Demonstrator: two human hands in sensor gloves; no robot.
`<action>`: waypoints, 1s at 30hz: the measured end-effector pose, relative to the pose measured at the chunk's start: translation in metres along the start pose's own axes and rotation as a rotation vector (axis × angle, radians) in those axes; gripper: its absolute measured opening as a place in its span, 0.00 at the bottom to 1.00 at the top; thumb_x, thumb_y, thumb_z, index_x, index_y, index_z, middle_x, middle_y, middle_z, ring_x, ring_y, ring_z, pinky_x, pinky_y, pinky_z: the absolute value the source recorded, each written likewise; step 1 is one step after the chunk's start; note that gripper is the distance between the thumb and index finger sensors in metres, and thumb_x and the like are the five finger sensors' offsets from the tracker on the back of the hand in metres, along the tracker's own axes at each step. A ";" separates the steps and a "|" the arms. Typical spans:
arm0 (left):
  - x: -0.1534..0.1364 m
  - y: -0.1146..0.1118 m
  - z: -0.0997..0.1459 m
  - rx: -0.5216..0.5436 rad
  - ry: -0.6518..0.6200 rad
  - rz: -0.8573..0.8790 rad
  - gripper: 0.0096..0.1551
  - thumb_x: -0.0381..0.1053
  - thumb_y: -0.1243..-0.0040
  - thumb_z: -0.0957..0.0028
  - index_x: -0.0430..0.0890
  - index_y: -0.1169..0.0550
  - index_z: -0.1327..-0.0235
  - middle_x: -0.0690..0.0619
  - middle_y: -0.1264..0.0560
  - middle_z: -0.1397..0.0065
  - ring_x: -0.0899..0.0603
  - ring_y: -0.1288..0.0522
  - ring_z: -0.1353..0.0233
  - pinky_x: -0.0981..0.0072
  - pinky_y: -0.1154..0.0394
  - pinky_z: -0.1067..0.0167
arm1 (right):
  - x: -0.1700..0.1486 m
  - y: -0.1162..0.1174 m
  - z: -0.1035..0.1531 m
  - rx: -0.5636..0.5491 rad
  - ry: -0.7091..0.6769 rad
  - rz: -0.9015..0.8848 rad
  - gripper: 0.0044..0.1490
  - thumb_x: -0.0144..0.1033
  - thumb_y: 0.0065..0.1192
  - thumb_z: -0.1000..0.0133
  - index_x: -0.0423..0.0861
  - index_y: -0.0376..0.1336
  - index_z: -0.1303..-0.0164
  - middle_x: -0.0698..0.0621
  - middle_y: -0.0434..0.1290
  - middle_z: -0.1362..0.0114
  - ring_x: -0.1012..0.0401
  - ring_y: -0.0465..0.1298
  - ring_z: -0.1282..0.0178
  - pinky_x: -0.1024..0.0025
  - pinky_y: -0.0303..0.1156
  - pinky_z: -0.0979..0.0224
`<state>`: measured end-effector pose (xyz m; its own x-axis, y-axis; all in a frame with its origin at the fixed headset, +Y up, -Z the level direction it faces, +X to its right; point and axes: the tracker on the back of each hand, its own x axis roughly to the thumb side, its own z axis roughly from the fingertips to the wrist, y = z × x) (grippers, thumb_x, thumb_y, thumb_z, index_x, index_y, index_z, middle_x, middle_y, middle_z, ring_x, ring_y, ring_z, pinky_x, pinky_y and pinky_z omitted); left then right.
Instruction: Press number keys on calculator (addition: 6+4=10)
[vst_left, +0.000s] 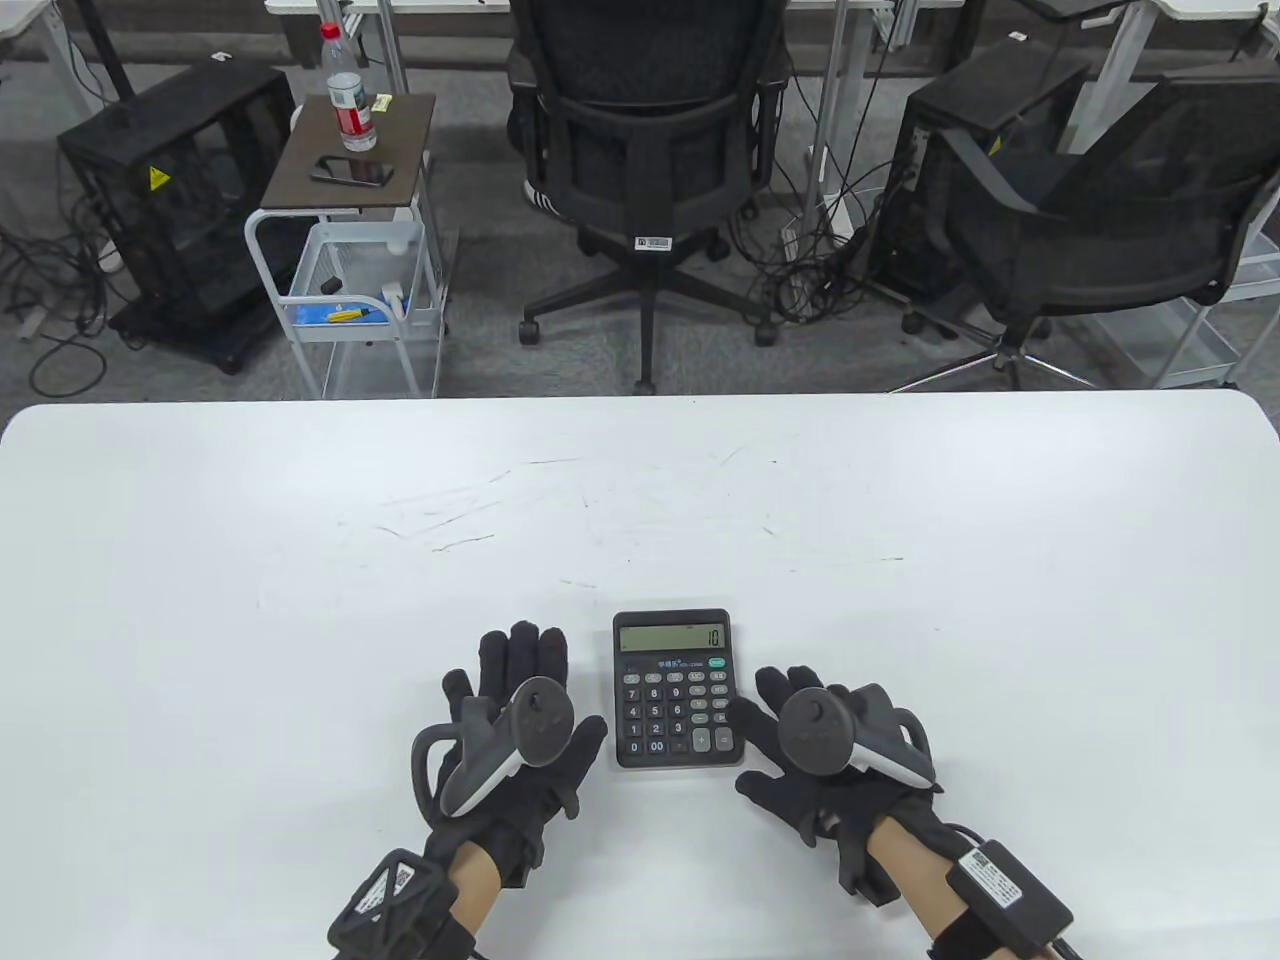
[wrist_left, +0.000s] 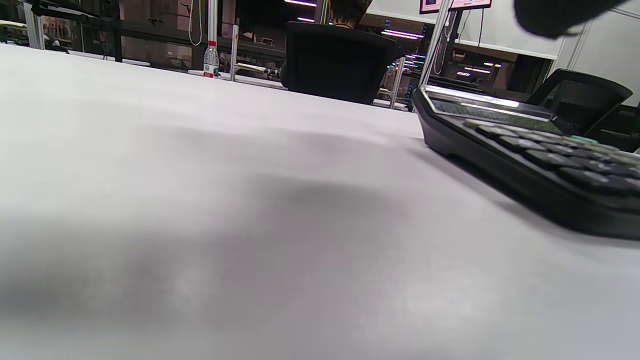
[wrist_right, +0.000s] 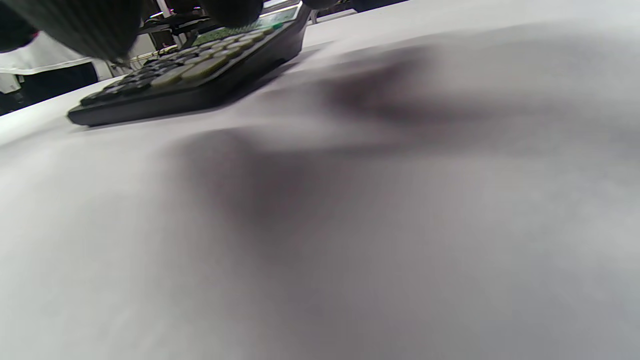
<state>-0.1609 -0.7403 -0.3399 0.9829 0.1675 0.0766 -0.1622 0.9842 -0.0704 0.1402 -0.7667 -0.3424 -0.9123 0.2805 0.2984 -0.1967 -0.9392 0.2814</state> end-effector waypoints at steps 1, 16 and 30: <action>0.000 0.000 0.000 0.001 0.000 0.000 0.55 0.75 0.48 0.53 0.56 0.55 0.22 0.55 0.57 0.12 0.39 0.60 0.14 0.30 0.58 0.23 | -0.001 -0.003 -0.001 -0.033 0.019 -0.001 0.52 0.67 0.57 0.53 0.61 0.44 0.21 0.47 0.42 0.12 0.43 0.41 0.14 0.43 0.42 0.20; 0.002 -0.001 -0.001 0.013 -0.001 -0.033 0.55 0.75 0.47 0.53 0.56 0.56 0.22 0.55 0.58 0.12 0.40 0.61 0.13 0.35 0.61 0.23 | -0.002 -0.030 -0.015 -0.228 0.161 0.061 0.57 0.68 0.55 0.53 0.54 0.42 0.20 0.47 0.41 0.12 0.44 0.41 0.15 0.45 0.42 0.20; 0.005 -0.002 -0.002 0.009 -0.009 -0.039 0.55 0.75 0.47 0.53 0.56 0.56 0.22 0.56 0.58 0.12 0.40 0.61 0.13 0.35 0.61 0.23 | -0.012 -0.030 -0.017 -0.227 0.172 0.058 0.56 0.68 0.55 0.53 0.56 0.41 0.20 0.47 0.40 0.12 0.44 0.40 0.15 0.45 0.41 0.20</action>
<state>-0.1550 -0.7414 -0.3416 0.9876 0.1298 0.0877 -0.1251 0.9905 -0.0580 0.1512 -0.7453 -0.3697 -0.9679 0.2059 0.1437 -0.2005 -0.9783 0.0513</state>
